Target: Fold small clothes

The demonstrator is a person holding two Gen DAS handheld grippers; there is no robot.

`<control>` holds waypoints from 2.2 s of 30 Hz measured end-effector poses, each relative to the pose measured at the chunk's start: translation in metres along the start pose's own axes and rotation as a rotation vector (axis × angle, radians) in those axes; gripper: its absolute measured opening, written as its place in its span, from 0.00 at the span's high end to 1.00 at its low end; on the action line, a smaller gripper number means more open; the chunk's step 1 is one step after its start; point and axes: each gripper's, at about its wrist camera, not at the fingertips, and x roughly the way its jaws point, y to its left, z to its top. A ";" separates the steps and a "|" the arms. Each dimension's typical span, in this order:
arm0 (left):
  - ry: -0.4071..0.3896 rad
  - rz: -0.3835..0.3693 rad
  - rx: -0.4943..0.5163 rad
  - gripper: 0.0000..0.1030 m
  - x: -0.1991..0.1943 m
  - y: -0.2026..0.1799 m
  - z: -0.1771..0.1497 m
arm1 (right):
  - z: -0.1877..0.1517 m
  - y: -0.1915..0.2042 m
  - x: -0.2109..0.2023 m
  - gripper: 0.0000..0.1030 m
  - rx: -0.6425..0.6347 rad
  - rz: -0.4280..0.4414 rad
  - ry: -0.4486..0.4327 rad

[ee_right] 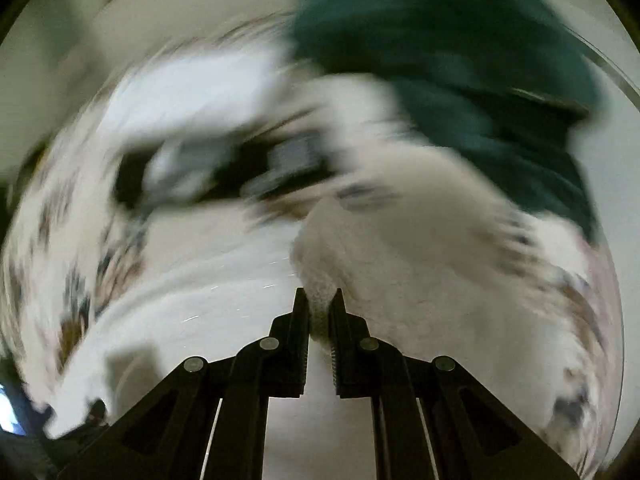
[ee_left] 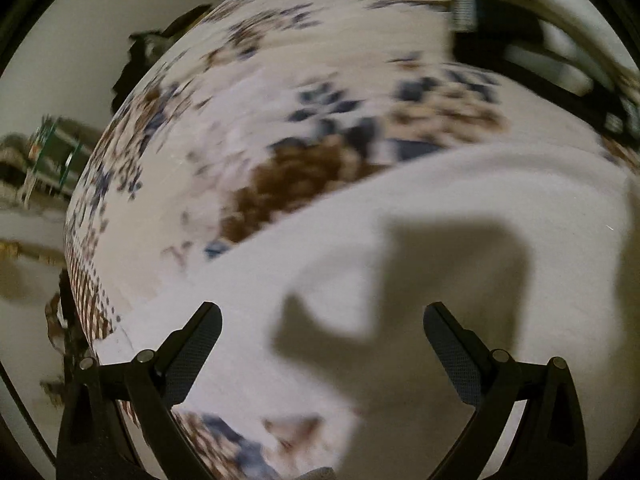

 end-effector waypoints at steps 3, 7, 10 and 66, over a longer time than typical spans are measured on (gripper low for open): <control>0.018 0.000 -0.036 0.00 0.018 0.021 0.001 | -0.020 0.076 0.032 0.91 -0.088 0.010 0.059; 0.040 -0.023 -0.066 0.00 0.033 0.041 -0.002 | -0.030 0.102 0.055 0.91 -0.117 0.031 0.103; 0.050 -0.055 -0.083 0.00 0.031 0.052 -0.007 | -0.036 0.092 0.051 0.83 -0.084 0.085 0.192; -0.076 -0.668 0.591 0.70 -0.168 -0.362 -0.061 | -0.214 -0.411 -0.021 0.15 0.656 -0.083 0.376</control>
